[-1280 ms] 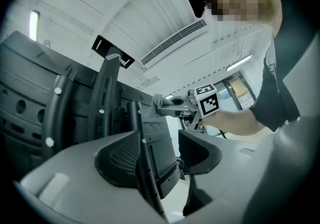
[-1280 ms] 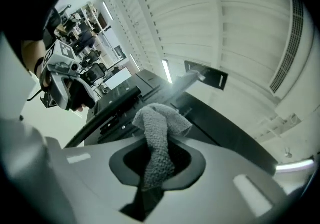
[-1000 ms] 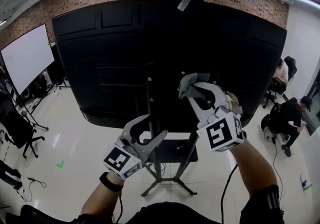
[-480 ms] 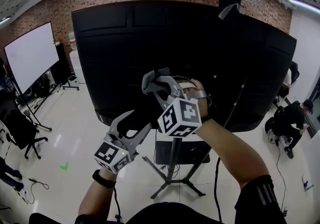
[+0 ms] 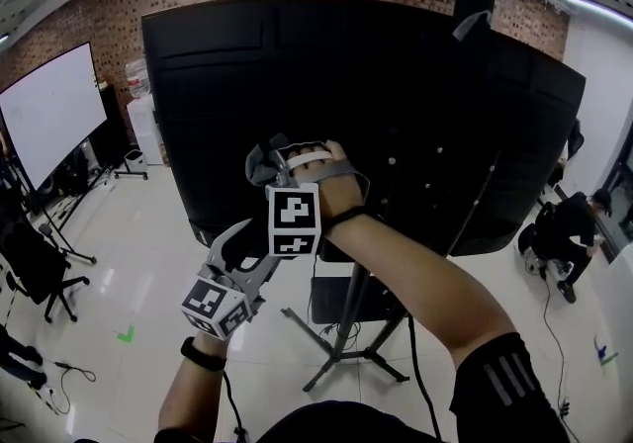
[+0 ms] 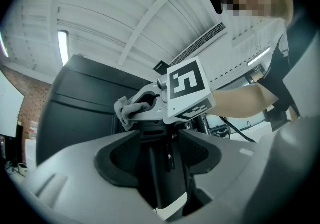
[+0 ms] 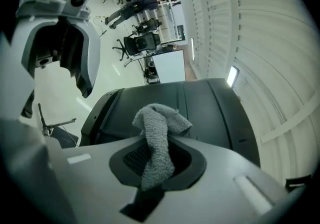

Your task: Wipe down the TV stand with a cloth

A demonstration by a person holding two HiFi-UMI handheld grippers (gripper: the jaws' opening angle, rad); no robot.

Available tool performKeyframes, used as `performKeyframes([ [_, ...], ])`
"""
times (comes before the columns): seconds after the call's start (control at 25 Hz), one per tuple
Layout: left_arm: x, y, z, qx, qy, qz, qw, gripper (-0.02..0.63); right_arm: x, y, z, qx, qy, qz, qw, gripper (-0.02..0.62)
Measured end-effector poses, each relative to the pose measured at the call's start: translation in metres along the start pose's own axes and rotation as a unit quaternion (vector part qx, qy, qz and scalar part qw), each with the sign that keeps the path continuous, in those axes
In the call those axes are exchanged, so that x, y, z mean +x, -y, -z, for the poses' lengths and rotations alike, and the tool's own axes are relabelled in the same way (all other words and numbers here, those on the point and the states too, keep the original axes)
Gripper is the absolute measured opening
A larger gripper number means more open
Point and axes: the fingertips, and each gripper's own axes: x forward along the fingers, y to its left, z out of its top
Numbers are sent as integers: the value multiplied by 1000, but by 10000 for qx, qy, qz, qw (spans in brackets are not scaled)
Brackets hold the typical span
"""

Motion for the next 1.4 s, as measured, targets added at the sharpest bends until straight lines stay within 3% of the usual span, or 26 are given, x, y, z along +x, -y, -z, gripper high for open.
performKeyframes([
  [0.28,0,2,6,-106,-19,125,9999,259,11,-5,7,-509,-432,-82,9977,40],
  [0.56,12,13,7,-156,24,347,9993,260,-4,-13,49,-719,-963,-246,9924,40],
  [0.84,30,35,8,-182,76,684,9975,259,-23,-19,91,-920,-1748,-474,9792,38],
  [1.08,40,48,10,-232,81,841,9962,259,-29,-25,113,-909,-2082,-624,9719,38],
  [1.24,43,53,7,-245,80,868,9959,259,-35,-29,112,-779,-1942,-679,9755,38],
  [1.4,46,56,4,-235,83,871,9959,259,-56,-21,95,-192,-1202,-417,9917,38],
])
